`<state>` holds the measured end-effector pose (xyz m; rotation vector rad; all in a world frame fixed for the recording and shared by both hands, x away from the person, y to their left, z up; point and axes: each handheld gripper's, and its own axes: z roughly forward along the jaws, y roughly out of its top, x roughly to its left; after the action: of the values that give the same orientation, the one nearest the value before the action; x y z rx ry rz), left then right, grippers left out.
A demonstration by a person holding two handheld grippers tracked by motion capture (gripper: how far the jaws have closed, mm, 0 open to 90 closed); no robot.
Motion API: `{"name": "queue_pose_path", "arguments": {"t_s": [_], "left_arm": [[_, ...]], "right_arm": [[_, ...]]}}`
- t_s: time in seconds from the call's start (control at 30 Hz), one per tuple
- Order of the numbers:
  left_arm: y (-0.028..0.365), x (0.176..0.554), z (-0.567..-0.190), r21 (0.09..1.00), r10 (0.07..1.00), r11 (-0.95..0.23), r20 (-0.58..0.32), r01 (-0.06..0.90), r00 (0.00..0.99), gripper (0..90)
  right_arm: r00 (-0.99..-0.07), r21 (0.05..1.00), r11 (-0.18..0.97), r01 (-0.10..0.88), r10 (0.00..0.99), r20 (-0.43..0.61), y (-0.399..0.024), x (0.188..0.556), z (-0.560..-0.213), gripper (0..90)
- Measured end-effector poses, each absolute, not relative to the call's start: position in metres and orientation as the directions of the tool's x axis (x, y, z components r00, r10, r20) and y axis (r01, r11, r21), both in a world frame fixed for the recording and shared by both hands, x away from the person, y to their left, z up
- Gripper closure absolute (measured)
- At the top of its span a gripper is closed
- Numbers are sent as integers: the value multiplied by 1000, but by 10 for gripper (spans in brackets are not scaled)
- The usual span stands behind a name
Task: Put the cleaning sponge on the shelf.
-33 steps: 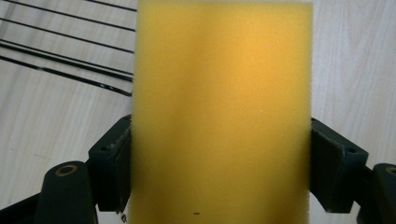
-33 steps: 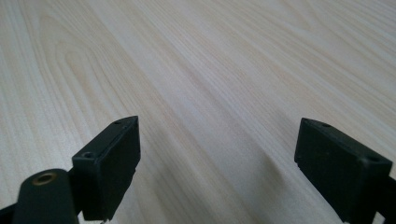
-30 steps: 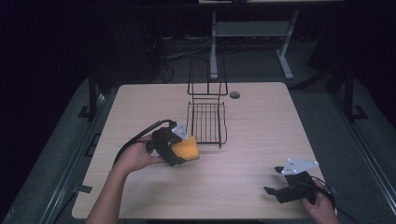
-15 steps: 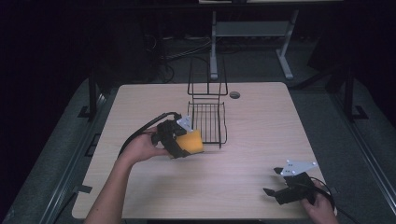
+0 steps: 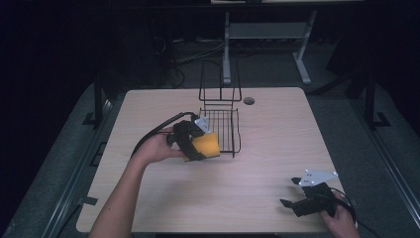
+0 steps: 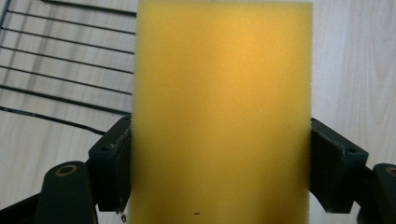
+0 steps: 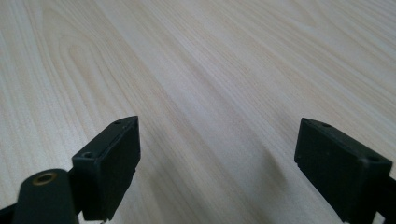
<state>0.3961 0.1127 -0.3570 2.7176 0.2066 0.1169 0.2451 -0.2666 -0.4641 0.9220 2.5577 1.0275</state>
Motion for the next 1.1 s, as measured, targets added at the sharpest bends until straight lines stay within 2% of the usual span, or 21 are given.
{"name": "queue_pose_path", "arguments": {"t_s": [1.1], "left_arm": [[85, 441, -363, 367, 143, -922, 37, 120, 989, 217]], "right_arm": [[-778, 679, 563, 471, 628, 19, -268, 244, -463, 140]]}}
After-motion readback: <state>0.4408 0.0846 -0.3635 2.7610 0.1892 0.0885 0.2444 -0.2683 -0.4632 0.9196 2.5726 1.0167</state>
